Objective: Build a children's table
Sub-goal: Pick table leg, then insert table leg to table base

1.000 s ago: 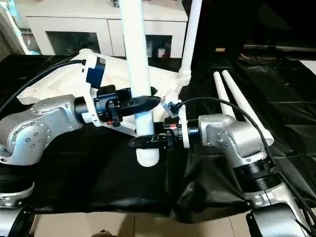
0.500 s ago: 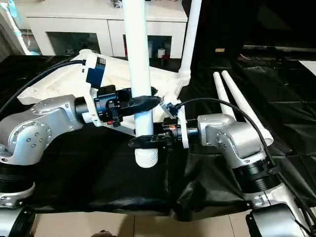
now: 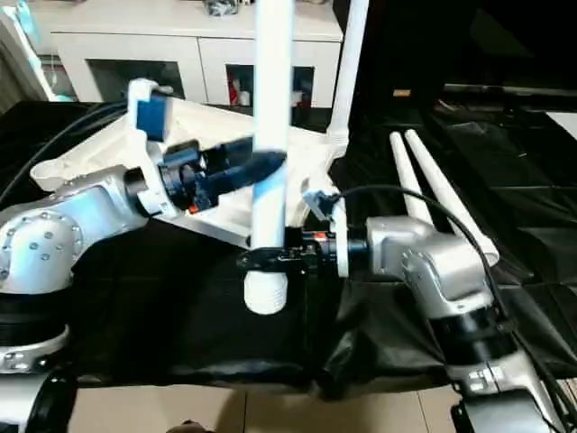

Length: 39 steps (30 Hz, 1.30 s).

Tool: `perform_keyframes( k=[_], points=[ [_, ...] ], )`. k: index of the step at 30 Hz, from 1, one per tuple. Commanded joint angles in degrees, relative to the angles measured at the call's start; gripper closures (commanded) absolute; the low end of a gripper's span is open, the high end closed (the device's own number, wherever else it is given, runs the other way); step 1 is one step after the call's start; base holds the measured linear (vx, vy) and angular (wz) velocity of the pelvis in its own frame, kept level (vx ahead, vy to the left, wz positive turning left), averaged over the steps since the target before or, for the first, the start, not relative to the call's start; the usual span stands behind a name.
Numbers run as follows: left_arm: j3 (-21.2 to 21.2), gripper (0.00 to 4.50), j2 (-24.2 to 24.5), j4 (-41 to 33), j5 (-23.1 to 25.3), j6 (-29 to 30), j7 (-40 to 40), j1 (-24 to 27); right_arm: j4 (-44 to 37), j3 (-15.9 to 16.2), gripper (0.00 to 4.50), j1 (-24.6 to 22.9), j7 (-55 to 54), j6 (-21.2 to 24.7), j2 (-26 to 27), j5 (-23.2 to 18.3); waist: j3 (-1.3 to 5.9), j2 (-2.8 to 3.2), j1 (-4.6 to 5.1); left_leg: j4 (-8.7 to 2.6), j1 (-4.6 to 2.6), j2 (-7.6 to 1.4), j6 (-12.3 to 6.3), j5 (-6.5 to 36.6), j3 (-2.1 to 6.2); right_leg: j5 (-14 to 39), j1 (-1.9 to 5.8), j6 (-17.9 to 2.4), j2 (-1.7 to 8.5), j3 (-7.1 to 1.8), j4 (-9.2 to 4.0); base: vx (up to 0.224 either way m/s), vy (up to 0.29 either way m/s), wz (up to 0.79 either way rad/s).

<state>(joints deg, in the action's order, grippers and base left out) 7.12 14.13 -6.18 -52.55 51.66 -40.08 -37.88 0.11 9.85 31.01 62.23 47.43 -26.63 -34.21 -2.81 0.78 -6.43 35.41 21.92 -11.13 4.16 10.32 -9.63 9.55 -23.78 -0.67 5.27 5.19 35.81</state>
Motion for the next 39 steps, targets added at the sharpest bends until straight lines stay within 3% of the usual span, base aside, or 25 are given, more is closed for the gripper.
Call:
perform_keyframes(
  k=[1,6,8,9,10,12,14,16,17,19,20,22,23,26,27,28,29,30,31,32,33,34,36,37,39],
  points=[
    [3.53,0.72,-0.64,2.13,-2.32,-1.52,1.61,-1.03,-2.08,-2.29,2.63,-0.63,-0.69,0.64,-0.45,-1.33,4.19,0.00,-0.08,-3.99,-0.53,-1.26,0.06,10.23,0.30,12.29,3.82,-10.38,2.50,-2.55,-4.24,0.000,0.000,0.00],
    [12.31,0.69,-2.64,7.07,-9.65,-3.11,4.26,-1.10,-2.79,-4.08,2.63,-1.72,-1.93,0.85,-0.89,-1.97,4.31,0.12,-0.13,-3.90,-0.48,-1.13,-0.15,10.07,0.34,12.68,3.87,-9.83,2.43,-2.42,-4.41,0.000,0.000,0.00],
    [14.39,0.69,-2.54,8.46,-9.76,-4.90,4.50,-0.94,-2.98,-4.98,2.64,-2.24,-2.64,0.86,-1.06,-2.12,4.31,0.12,-0.13,-3.94,-0.54,-1.14,-0.22,9.84,0.36,12.07,3.79,-9.96,2.36,-2.41,-4.39,0.000,0.000,0.00],
    [14.13,0.69,-2.04,8.86,-7.16,-6.98,4.23,-0.57,-3.00,-5.45,2.64,-2.53,-3.28,0.73,-1.10,-1.95,4.32,0.06,-0.07,-3.99,-0.65,-1.23,-0.26,10.31,0.36,12.12,3.78,-9.88,2.35,-2.41,-4.36,0.000,0.000,0.00],
    [10.84,0.69,-0.20,9.56,0.10,-11.66,3.14,0.36,-2.89,-6.09,2.64,-3.04,-4.77,-0.06,-1.14,-0.92,4.31,-0.17,-0.07,-4.04,-0.66,-1.26,-0.31,10.35,0.35,12.41,3.82,-9.48,2.38,-2.43,-4.41,0.000,0.000,0.00],
    [4.91,0.69,2.89,10.79,9.69,-17.24,1.49,1.44,-2.37,-6.59,2.64,-3.61,-7.14,-1.68,-1.04,1.08,4.17,0.13,-0.08,-4.35,-0.91,-1.53,-0.36,10.60,0.58,14.02,3.54,-7.31,2.43,-2.52,-4.73,0.000,0.000,0.00],
    [-8.48,0.69,9.66,15.52,25.65,-27.21,-1.71,2.27,-0.21,-7.00,2.64,-4.16,-12.16,-6.37,0.07,5.43,4.03,0.11,-0.06,-4.59,-0.85,-1.51,0.18,10.87,0.73,15.88,3.36,-5.25,2.43,-2.61,-5.01,0.000,0.000,0.00],
    [-16.81,0.69,13.63,20.15,35.26,-34.40,-3.27,1.89,1.25,-7.48,2.64,-4.32,-15.47,-9.69,1.23,7.75,4.08,0.27,-0.02,-4.87,-1.06,-1.46,1.26,11.97,0.88,18.37,3.03,-2.91,2.60,-2.73,-5.31,0.000,0.000,0.00],
    [-20.74,0.69,15.04,24.47,40.34,-39.22,-3.53,0.77,1.88,-7.89,2.64,-4.60,-17.05,-12.43,2.12,8.90,4.10,0.54,0.16,-4.84,-1.11,-1.47,2.04,12.39,0.82,18.12,3.05,-3.09,2.68,-2.76,-5.02,0.000,0.000,0.00],
    [-24.12,0.69,15.84,29.84,45.13,-44.21,-3.87,-0.86,2.29,-8.32,2.64,-5.05,-19.29,-15.41,3.13,10.41,4.41,0.48,0.36,-4.83,-1.06,-1.39,2.94,12.52,0.82,15.71,3.26,-3.72,2.76,-2.77,-4.72,0.000,0.000,0.00],
    [-25.91,0.69,15.50,34.35,47.63,-47.16,-3.98,-2.60,2.48,-8.30,2.64,-5.23,-21.13,-16.58,3.43,11.73,4.55,0.93,0.40,-4.81,-1.04,-1.56,3.16,11.33,0.89,11.89,3.28,-5.33,2.76,-2.75,-4.37,0.000,0.000,0.00],
    [-28.17,0.69,14.66,40.41,50.26,-50.96,-4.90,-5.12,2.43,-7.41,2.64,-5.53,-23.24,-18.50,3.29,14.24,4.55,0.64,0.44,-4.62,-0.97,-1.24,2.99,11.00,0.63,8.81,3.40,-7.15,2.67,-2.74,-4.33,0.000,0.000,0.00],
    [-28.69,0.69,14.18,42.51,51.53,-52.73,-5.56,-5.95,2.33,-7.18,2.64,-5.68,-23.95,-18.99,3.30,14.86,4.57,0.93,0.43,-4.69,-1.02,-1.31,3.14,11.19,0.70,8.40,3.51,-7.73,2.79,-2.76,-4.10,0.000,0.000,0.00],
    [-30.40,0.69,12.05,48.88,53.41,-56.13,-9.08,-8.79,2.27,-8.70,2.64,-6.16,-27.85,-17.57,4.94,14.67,4.50,1.03,0.55,-4.62,-1.03,-1.29,2.75,12.38,0.56,8.53,3.64,-9.52,2.99,-2.81,-4.21,0.000,0.000,0.00],
    [-31.11,0.69,11.16,51.91,53.72,-57.13,-9.99,-10.15,2.38,-9.20,2.64,-6.43,-28.47,-17.57,5.46,14.61,4.48,0.81,0.56,-4.60,-0.97,-1.27,2.36,12.61,0.50,8.65,3.67,-10.01,3.08,-2.82,-4.30,0.000,0.000,0.00],
    [-31.41,0.69,10.90,53.04,53.97,-57.78,-10.27,-10.63,2.43,-9.24,2.64,-6.53,-28.57,-17.80,5.56,14.77,4.48,0.81,0.55,-4.57,-0.93,-1.23,2.05,13.08,0.47,9.08,3.69,-10.33,3.09,-2.80,-4.43,0.000,0.000,0.00],
    [-32.80,0.69,10.13,56.69,55.41,-60.05,-10.94,-12.29,2.17,-9.20,2.64,-7.17,-28.58,-18.65,5.61,15.29,4.51,1.24,0.57,-4.52,-0.85,-1.20,1.91,13.03,0.56,9.01,3.81,-10.44,3.14,-2.78,-4.36,0.000,0.000,0.00],
    [-33.41,0.69,9.60,59.36,56.56,-61.94,-11.09,-13.38,2.03,-9.12,2.64,-7.58,-28.61,-19.33,5.69,15.55,4.59,0.96,0.59,-4.51,-0.89,-1.27,1.75,13.04,0.57,8.88,3.93,-10.35,3.14,-2.80,-4.34,0.000,0.000,0.00],
    [-33.96,0.69,9.06,61.43,57.38,-63.38,-11.86,-14.35,1.41,-9.18,2.64,-8.11,-28.48,-19.34,5.63,15.39,4.61,1.61,0.70,-4.46,-0.84,-1.25,1.49,12.89,0.64,8.60,3.96,-10.43,3.15,-2.80,-4.27,0.000,0.000,0.00],
    [-34.30,0.69,8.67,62.86,57.89,-64.40,-12.41,-15.02,1.02,-9.23,2.64,-8.45,-28.40,-19.34,5.56,15.24,4.53,1.45,0.90,-4.50,-0.80,-1.19,1.11,12.93,0.53,8.61,3.91,-10.35,3.05,-2.80,-4.68,0.000,0.000,0.00],
    [-34.11,0.98,7.99,64.80,57.95,-64.98,-14.01,-15.93,0.16,-9.26,2.64,-8.99,-28.24,-19.10,5.38,15.04,4.63,1.20,0.95,-4.45,-0.72,-1.24,0.98,12.81,0.63,8.14,4.17,-10.62,3.16,-2.78,-4.46,0.000,0.000,0.00],
    [-33.74,0.98,7.27,66.80,58.26,-65.64,-15.57,-16.91,-0.57,-9.33,2.64,-9.46,-28.30,-18.87,5.11,14.92,4.65,2.19,1.11,-4.37,-0.77,-1.19,0.83,12.61,0.65,7.62,4.09,-11.25,3.15,-2.75,-4.38,0.000,0.000,0.00],
    [-33.34,1.09,6.23,70.04,58.96,-66.68,-17.25,-18.50,-1.36,-9.61,2.64,-10.04,-28.40,-18.64,4.72,14.79,4.61,1.44,1.43,-4.42,-0.65,-1.20,0.14,12.65,0.61,7.20,4.35,-12.10,3.09,-2.68,-4.51,0.000,0.000,0.00],
    [-33.34,1.09,6.23,70.04,58.96,-66.68,-17.25,-18.50,-1.36,-9.61,2.64,-10.04,-28.40,-18.64,4.72,14.79,4.58,2.31,1.40,-4.26,-0.67,-1.03,-0.07,12.60,0.56,7.45,4.24,-12.05,3.04,-2.67,-4.65,0.000,0.000,0.00],
    [-34.70,1.44,5.40,73.69,61.26,-68.62,-14.96,-20.51,-1.99,-9.98,2.64,-10.69,-28.56,-18.69,4.21,14.91,4.59,1.99,1.52,-4.14,-0.75,-1.00,-0.83,12.84,0.50,8.28,4.38,-12.24,3.00,-2.63,-4.79,0.000,0.000,0.00]
  ],
)
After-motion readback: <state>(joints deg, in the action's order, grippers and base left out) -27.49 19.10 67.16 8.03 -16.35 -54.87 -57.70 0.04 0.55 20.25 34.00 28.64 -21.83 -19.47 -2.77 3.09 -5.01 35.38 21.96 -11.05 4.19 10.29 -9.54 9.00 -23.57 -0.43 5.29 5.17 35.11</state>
